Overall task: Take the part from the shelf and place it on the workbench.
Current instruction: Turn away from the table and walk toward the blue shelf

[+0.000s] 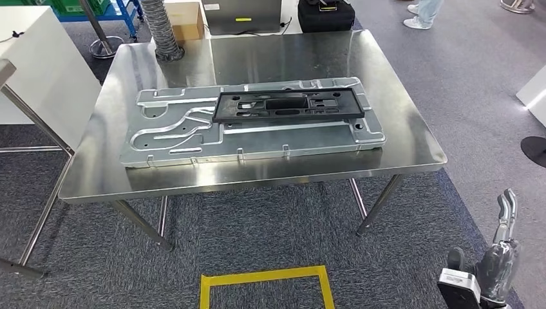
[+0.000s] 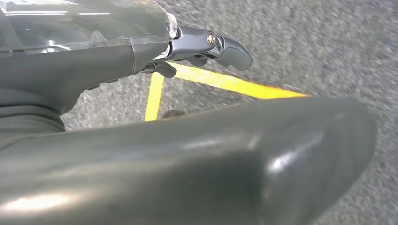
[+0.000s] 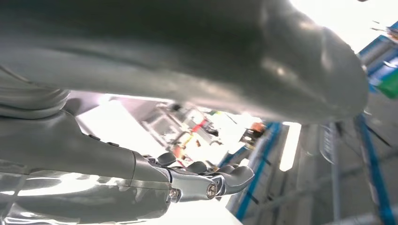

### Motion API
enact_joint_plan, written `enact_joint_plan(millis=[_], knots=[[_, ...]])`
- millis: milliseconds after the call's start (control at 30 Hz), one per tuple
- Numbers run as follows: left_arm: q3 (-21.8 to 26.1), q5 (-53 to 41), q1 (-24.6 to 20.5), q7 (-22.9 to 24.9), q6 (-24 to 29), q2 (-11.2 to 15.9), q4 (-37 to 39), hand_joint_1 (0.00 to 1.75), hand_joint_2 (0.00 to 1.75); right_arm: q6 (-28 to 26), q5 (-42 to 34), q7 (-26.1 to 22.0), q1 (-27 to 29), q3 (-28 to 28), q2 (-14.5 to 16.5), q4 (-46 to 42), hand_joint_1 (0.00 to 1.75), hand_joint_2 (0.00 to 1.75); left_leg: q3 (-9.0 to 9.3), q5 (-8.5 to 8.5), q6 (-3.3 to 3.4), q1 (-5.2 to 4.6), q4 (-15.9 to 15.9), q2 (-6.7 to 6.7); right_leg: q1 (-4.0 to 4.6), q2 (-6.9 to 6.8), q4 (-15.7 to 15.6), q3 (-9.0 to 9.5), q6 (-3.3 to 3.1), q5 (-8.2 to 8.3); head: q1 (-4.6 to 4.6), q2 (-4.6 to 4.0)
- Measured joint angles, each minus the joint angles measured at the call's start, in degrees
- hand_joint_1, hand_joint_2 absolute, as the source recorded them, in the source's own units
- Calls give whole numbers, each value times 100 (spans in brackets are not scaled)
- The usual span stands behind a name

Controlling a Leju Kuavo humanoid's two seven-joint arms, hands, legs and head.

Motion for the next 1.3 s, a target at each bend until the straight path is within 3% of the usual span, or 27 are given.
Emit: enact_joint_plan(millis=[33,100,167,233,300,333,400,467,500,533,567,600,633,700,733,800,833,867,967,1000,1033,1067,1100,1133,1200,1233,1300], knots=[[0,-9,-1,-1,0,1,0,0,0,16,70,1,-29,-141,91,145,0,0,92,128,-16,6,71,5,-3,-16,37,-115,14,62,0,0],[0,-29,-4,-3,-3,3,0,0,0,63,126,3,-103,-472,250,439,0,0,569,465,-25,18,-388,13,-14,-40,154,-344,57,159,0,0],[0,-44,-16,-9,-10,3,0,0,0,85,109,5,-180,-840,343,732,0,0,1159,408,14,4,-1221,13,-8,-52,283,-509,115,229,0,0],[0,-54,-14,-17,-20,2,0,0,0,39,101,6,-254,-1238,397,1072,0,0,1385,244,101,-27,-1641,7,-2,-61,339,-568,183,310,1,0],[0,-63,6,-21,-27,-3,1,0,0,-26,166,6,-330,-1650,429,1505,0,0,1304,326,208,-29,-1656,20,-24,-45,344,-600,258,352,1,0],[0,-68,11,-20,-30,-5,1,0,0,-50,233,8,-379,-1874,431,1782,0,0,1241,395,259,-25,-1657,34,-39,-20,408,-642,296,242,1,0],[0,-75,9,-21,-39,-8,0,0,0,-151,431,20,-511,-2388,407,2484,0,0,1067,547,331,-15,-1663,58,-65,30,849,-789,367,-306,1,0],[1,-80,17,-25,-50,-8,0,0,0,-356,695,71,-707,-2931,337,3407,0,0,864,699,351,-25,-1649,59,-78,43,1586,-933,412,-831,2,0],[2,-87,21,-25,-58,-9,0,0,0,-472,853,128,-814,-3172,295,3897,0,0,761,772,346,-29,-1634,59,-81,45,1866,-939,423,-890,1,0],[2,-97,24,-25,-64,-11,0,0,0,-581,1024,212,-916,-3396,252,4402,0,0,655,841,336,-31,-1613,59,-82,47,1993,-869,424,-812,1,0],[2,-107,24,-25,-69,-15,0,0,0,-664,1189,325,-1002,-3583,216,4866,0,0,555,901,323,-32,-1588,58,-83,50,1909,-696,414,-644,1,0],[2,-114,20,-26,-71,-20,0,0,0,-717,1343,467,-1084,-3736,187,5295,0,0,464,958,306,-32,-1562,58,-83,59,1610,-410,389,-495,1,0],[2,-119,15,-27,-72,-30,0,0,0,-748,1478,617,-1168,-3861,155,5694,0,0,394,1010,283,-37,-1539,57,-73,76,1159,-44,354,-459,1,0],[2,-125,-6,-33,-70,-49,0,0,0,-781,1733,931,-1326,-4019,109,6379,0,0,319,1112,222,-43,-1516,69,-41,105,317,535,280,-593,1,0],[2,-129,-16,-36,-68,-57,0,0,0,-792,1856,1098,-1389,-4059,90,6682,0,0,305,1165,183,-40,-1520,78,-16,110,108,651,244,-664,1,0],[4,-138,-16,-38,-66,-60,0,0,0,-783,2072,1472,-1474,-4112,74,7227,0,0,272,1250,107,-21,-1532,83,-1,86,40,596,165,-590,2,0],[5,-143,-10,-38,-64,-60,0,0,0,-755,2151,1645,-1507,-4130,72,7455,0,0,228,1166,78,-13,-1481,78,-5,71,33,531,116,-519,1,0],[6,-153,-1,-38,-63,-60,0,0,0,-715,2220,1805,-1532,-4142,75,7649,0,0,161,961,54,-7,-1336,72,-15,56,22,450,74,-439,1,0],[6,-197,12,-36,-65,-62,0,0,0,-531,2366,2211,-1580,-4148,112,8118,0,0,-71,61,-3,10,-350,68,-3,25,32,157,11,-210,0,0],[5,-213,11,-34,-67,-64,0,0,0,-451,2392,2350,-1596,-4149,131,8239,0,0,-91,-36,-16,11,-29,68,8,15,50,47,7,-135,0,0],[5,-231,11,-33,-69,-67,0,0,0,-370,2409,2491,-1614,-4149,151,8347,0,0,-43,19,-20,11,157,68,20,8,77,-70,9,-65,0,0],[4,-253,10,-31,-70,-68,0,0,0,-278,2423,2640,-1634,-4150,176,8450,0,0,105,189,-13,10,138,68,30,3,115,-189,13,-1,0,0],[4,-269,7,-28,-72,-68,0,0,0,-180,2430,2780,-1655,-4151,205,8540,0,0,353,372,6,10,-81,68,39,1,160,-305,20,57,0,0],[2,-285,-3,-25,-73,-68,0,0,0,-81,2434,2906,-1677,-4152,244,8619,0,0,694,437,34,4,-486,70,49,1,207,-401,33,106,-1,0],[-2,-316,-33,-17,-77,-69,1,0,0,130,2441,3118,-1714,-4153,318,8748,0,0,1316,290,102,-23,-1381,72,64,-2,288,-516,74,198,0,0],[-4,-331,-48,-13,-79,-72,1,0,0,245,2443,3208,-1731,-4156,348,8800,0,0,1473,187,142,-41,-1651,73,61,-7,305,-537,104,248,0,0],[-9,-357,-53,3,-83,-93,4,0,0,505,2447,3356,-1754,-4165,394,8890,0,0,1461,215,234,-52,-1770,83,42,-9,291,-554,171,346,1,0]])
